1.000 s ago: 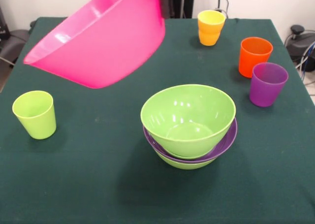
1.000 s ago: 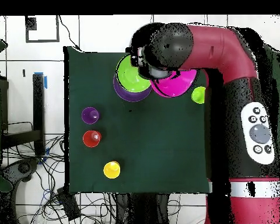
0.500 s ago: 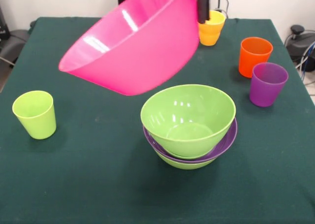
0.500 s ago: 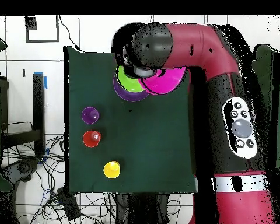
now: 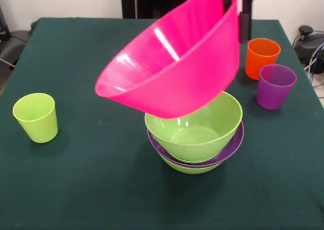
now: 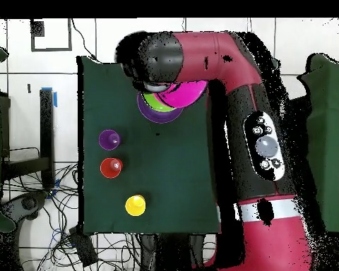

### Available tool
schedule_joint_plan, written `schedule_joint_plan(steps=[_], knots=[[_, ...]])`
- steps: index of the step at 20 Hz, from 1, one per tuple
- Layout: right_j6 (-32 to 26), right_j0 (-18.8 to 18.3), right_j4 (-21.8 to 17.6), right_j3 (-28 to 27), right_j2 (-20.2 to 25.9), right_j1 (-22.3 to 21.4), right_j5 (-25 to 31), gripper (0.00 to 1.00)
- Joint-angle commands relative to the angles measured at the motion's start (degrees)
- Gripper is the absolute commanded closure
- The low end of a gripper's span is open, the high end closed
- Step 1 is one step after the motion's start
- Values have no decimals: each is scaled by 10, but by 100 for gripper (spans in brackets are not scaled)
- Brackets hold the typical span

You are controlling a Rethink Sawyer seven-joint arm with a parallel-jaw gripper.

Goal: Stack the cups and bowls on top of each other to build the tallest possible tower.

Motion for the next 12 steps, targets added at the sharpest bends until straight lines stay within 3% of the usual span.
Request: schedule_joint_plan(steps=[1, 12], knots=[[33, 23, -21, -27, -33, 54, 2, 100], [26, 26, -21, -34, -42, 61, -1, 100]])
